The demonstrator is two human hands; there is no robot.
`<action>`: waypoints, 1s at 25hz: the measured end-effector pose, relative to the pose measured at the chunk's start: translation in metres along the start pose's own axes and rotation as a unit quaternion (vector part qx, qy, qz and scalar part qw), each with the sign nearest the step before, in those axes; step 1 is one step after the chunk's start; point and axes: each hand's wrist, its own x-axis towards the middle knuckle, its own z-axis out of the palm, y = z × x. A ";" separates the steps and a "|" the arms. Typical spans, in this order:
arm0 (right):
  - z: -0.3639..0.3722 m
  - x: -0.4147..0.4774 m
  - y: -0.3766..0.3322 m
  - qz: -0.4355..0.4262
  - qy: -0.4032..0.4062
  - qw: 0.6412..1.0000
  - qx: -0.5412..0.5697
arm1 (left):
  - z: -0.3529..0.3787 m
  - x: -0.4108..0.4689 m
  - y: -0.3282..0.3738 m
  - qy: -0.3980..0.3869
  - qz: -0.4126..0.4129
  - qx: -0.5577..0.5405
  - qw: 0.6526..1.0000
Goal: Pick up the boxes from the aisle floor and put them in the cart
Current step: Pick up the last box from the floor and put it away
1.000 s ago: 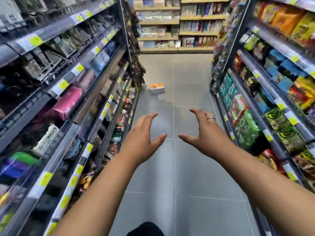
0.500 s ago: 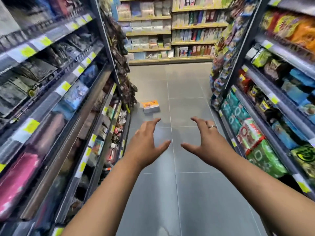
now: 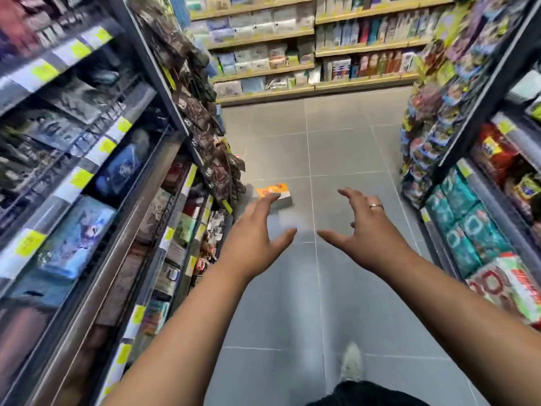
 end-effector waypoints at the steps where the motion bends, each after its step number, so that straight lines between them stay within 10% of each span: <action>1: -0.003 0.029 0.000 -0.001 -0.012 1.000 0.002 | 0.002 0.025 -0.004 -0.002 -0.007 0.005 1.000; 25: 0.082 0.637 -0.076 0.030 -0.119 0.992 0.017 | 0.011 0.562 -0.242 -0.058 -0.096 -0.037 0.993</action>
